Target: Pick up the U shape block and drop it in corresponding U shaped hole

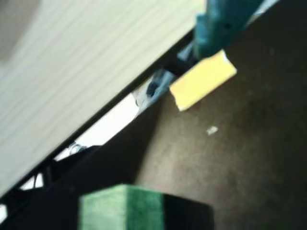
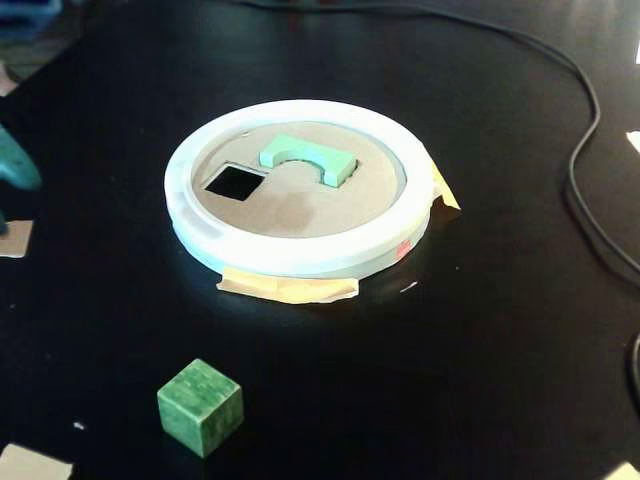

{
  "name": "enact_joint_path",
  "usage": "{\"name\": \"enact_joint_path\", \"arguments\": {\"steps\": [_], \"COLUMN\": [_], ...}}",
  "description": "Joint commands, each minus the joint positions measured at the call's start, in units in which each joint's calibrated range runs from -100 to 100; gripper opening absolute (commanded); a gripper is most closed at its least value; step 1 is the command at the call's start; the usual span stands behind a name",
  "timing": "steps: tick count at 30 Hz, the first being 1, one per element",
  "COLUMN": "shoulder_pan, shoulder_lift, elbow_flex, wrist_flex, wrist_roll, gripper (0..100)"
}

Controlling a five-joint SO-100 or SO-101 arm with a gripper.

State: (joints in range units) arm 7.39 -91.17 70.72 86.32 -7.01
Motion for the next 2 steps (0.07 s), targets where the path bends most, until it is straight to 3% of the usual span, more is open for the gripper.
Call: {"name": "enact_joint_path", "arguments": {"steps": [1,2], "shoulder_pan": [-0.53,-0.65], "shoulder_lift": [-8.74,-8.83], "elbow_flex": [9.34,11.07], "wrist_flex": [-1.88,-2.18], "wrist_roll": [0.05,0.05], "gripper": [100,100]}}
